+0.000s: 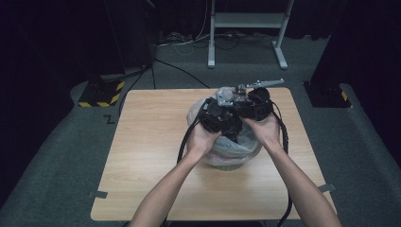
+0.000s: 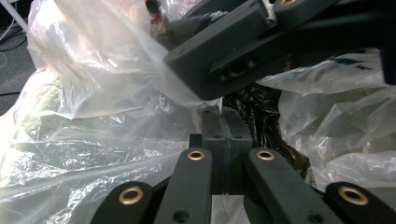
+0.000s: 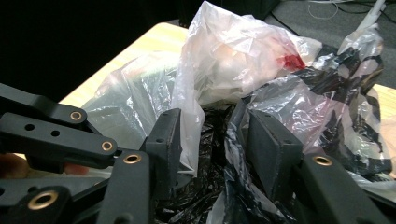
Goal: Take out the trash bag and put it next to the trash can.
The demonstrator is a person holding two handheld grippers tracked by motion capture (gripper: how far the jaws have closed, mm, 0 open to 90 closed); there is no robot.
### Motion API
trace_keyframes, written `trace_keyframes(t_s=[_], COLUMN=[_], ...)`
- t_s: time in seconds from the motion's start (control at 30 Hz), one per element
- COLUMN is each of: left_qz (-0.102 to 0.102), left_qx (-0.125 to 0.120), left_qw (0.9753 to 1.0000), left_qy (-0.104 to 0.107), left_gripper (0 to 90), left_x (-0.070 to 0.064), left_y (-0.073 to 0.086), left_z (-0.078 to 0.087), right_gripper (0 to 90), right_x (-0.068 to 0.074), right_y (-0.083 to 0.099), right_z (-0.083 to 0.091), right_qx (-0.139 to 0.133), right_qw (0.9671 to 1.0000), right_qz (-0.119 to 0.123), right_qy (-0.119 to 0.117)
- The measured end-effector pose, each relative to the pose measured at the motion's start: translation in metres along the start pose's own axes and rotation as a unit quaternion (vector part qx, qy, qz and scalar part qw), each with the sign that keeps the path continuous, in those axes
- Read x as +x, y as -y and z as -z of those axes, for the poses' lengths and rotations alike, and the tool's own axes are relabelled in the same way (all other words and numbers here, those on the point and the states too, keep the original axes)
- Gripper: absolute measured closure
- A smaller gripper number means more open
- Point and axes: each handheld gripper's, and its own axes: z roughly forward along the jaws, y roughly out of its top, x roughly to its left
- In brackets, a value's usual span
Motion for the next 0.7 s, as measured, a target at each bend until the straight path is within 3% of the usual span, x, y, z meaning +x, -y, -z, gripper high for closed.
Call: trace_keyframes(t_s=[0.3, 0.43, 0.7], left_qz=[-0.004, -0.008, -0.008], left_qx=[0.007, 0.006, 0.004], left_qw=[1.0000, 0.9999, 0.9999], left_qy=[-0.001, -0.001, 0.008], left_gripper=[89.7, 89.6, 86.3], left_x=[-0.001, -0.002, -0.002], left_y=[-0.001, -0.001, 0.000], left_z=[-0.001, 0.000, 0.000], right_gripper=[46.6, 54.4, 78.6], right_x=[0.006, 0.006, 0.007], right_y=[-0.003, -0.003, -0.004], right_z=[-0.005, -0.010, -0.015], right_qx=[0.013, 0.029, 0.049], right_qw=[0.9999, 0.9993, 0.9982], right_qz=[0.008, 0.008, 0.017], right_qy=[0.007, 0.020, 0.030])
